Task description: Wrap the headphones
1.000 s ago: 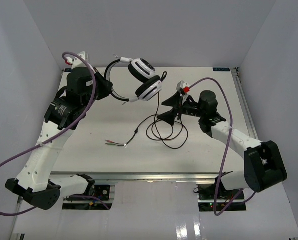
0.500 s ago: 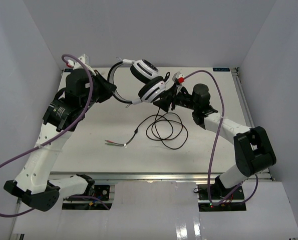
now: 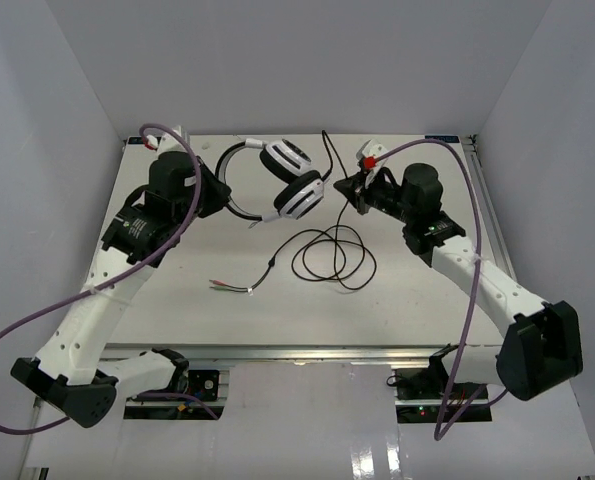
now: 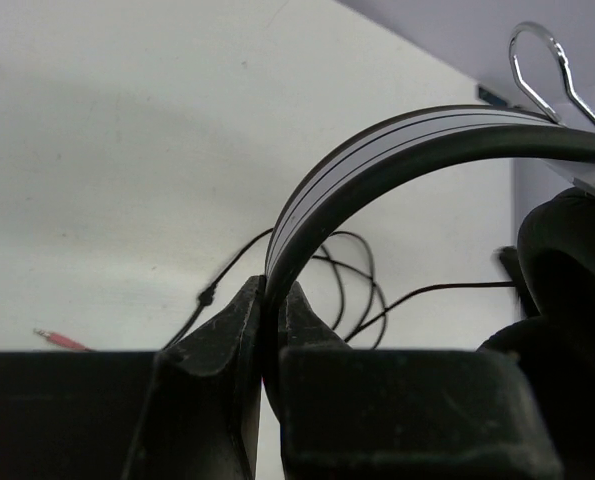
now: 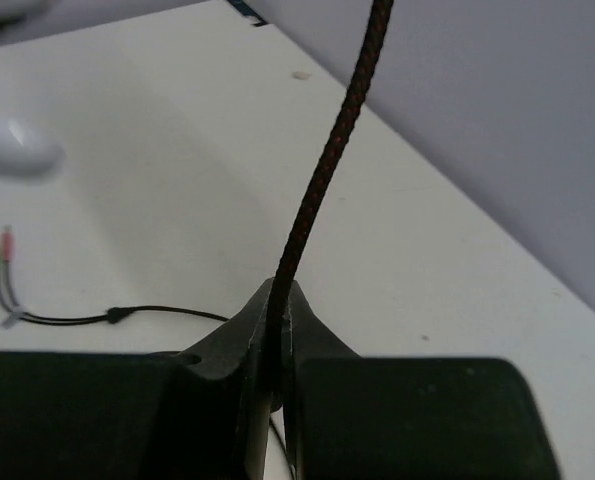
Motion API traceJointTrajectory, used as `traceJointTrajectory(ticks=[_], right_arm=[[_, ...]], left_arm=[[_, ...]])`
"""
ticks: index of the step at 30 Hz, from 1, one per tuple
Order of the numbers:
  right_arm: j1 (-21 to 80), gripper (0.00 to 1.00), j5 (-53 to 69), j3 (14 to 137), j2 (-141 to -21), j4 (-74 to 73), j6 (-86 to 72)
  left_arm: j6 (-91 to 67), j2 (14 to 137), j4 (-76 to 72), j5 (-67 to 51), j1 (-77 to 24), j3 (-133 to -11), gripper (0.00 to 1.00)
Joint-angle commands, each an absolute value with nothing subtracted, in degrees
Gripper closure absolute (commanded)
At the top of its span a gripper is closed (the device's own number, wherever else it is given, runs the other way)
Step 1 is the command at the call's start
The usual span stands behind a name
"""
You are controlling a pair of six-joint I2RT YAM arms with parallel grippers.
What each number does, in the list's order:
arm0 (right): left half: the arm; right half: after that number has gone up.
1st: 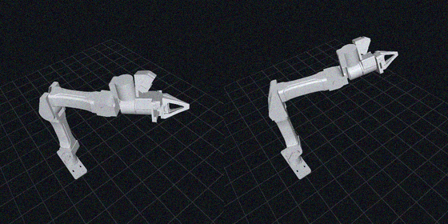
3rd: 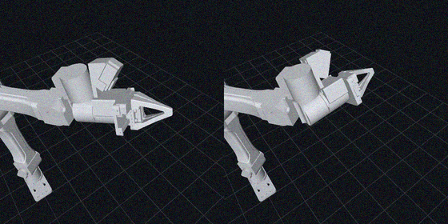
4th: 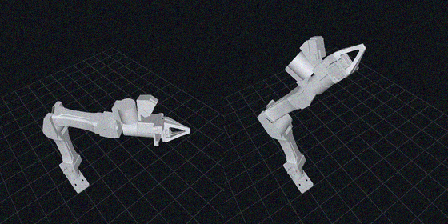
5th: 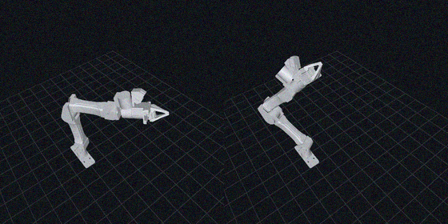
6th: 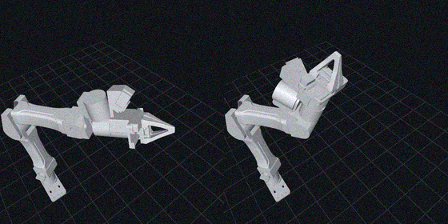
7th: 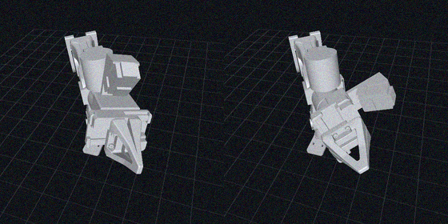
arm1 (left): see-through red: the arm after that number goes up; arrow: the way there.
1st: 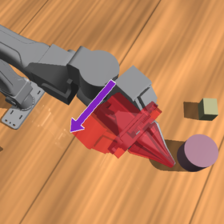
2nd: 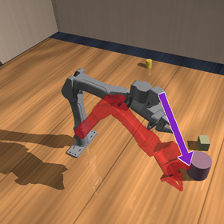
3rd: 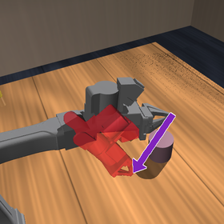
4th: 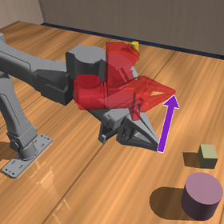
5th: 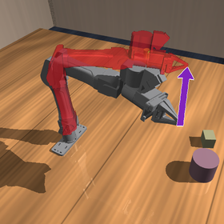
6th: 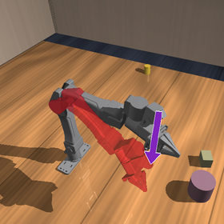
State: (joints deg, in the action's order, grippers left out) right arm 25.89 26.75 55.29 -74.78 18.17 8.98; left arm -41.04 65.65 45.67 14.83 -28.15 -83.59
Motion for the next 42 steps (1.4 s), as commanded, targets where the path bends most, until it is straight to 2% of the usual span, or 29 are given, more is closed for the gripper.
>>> traceJointTrajectory(ticks=[1,5,8,11,13,15,17,24,33,42], right_arm=[[25.6,0.92,4.1,58.9,-67.7,6.9,26.9],[25.7,0.92,-5.1,60.4,-64.9,6.0,35.5],[25.9,0.92,-5.2,62.5,-65.0,5.7,40.9],[27.4,0.92,-1.0,65.6,-66.4,1.8,45.8],[29.9,0.92,6.6,69.7,-67.9,-3.7,49.3],[31.7,0.92,12.9,73.3,-69.2,-10.5,50.2],[32.0,0.92,21.2,77.4,-70.4,-14.3,49.9],[32.7,0.92,30.3,80.9,-72.9,-17.5,48.1],[35.8,0.92,26.2,76.4,-75.1,-14.3,51.5],[35.8,0.91,17.8,72.2,-77.8,-8.4,53.7]], left_arm=[[-36.6,66.5,38.9,17.9,-27.1,-77.7,1.0],[-30.4,68.1,34.1,17.4,-26.3,-71.1,1.0],[-24.9,69.5,30.5,11.6,-26.0,-68.7,1.0],[-19.5,71.4,28.3,2.7,-25.9,-68.9,1.0],[-16.8,74.6,27.9,-8.6,-25.9,-71.3,1.0],[-14.6,76.7,27.5,-14.0,-25.9,-72.6,1.0],[-13.7,78.2,26.7,-16.6,-25.9,-73.3,1.0],[-12.0,82.7,23.7,-24.0,-26.4,-74.9,1.0],[-7.7,86.4,23.3,-31.8,-31.3,-78.3,1.0],[-4.1,81.2,25.2,-32.3,-32.8,-75.6,1.0]])
